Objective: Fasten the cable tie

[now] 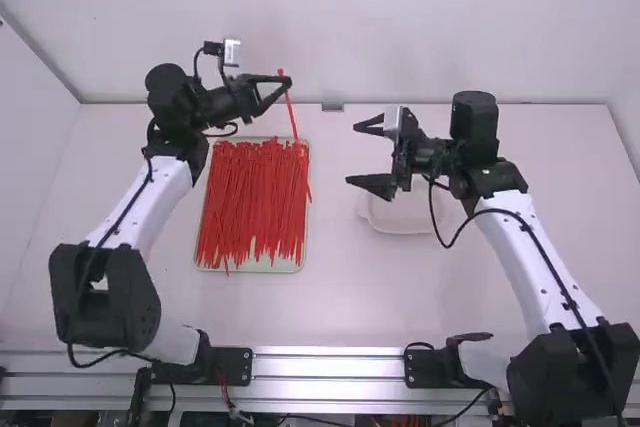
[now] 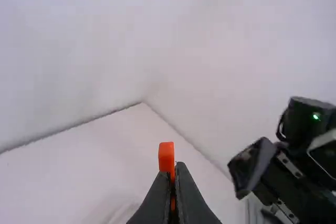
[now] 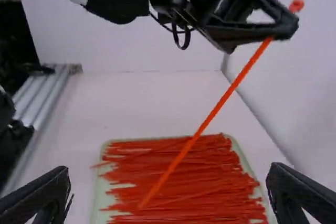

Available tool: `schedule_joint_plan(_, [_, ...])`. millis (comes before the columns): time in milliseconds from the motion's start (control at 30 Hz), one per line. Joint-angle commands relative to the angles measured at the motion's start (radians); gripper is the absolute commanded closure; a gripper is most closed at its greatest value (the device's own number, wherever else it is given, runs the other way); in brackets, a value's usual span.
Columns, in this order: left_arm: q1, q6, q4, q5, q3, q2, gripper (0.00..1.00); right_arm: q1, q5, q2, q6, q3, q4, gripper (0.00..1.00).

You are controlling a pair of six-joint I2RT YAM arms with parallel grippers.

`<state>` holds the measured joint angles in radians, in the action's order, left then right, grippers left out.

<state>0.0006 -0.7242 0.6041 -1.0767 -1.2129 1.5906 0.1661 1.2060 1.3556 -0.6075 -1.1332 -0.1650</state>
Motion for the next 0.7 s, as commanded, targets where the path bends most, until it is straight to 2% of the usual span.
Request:
schedule_joint_plan(0, [0.016, -0.134, 0.015, -0.015, -0.024, 0.028, 0.98, -0.002, 0.006, -0.005, -0.082, -0.032, 0.026, 0.01])
schedule_joint_plan(267, [0.011, -0.317, -0.051, -0.113, -0.024, 0.048, 0.98, 0.050, 0.093, -0.005, -0.084, -0.032, 0.124, 0.01])
schedule_joint_plan(333, [0.016, -0.392, -0.046, -0.160, -0.024, 0.048, 0.98, 0.069, 0.132, -0.005, -0.134, -0.032, 0.146, 0.01])
schedule_joint_plan(467, [0.011, -0.554, -0.052, -0.218, -0.024, 0.048, 0.98, 0.103, 0.188, -0.005, -0.338, -0.032, 0.170, 0.01])
schedule_joint_plan(633, [0.018, -0.832, -0.150, -0.227, -0.023, 0.048, 0.98, 0.132, 0.268, -0.005, -0.679, -0.032, 0.149, 0.01])
schedule_joint_plan(667, [0.018, -0.838, -0.151, -0.227, -0.023, 0.048, 0.98, 0.133, 0.270, -0.005, -0.689, -0.032, 0.150, 0.01])
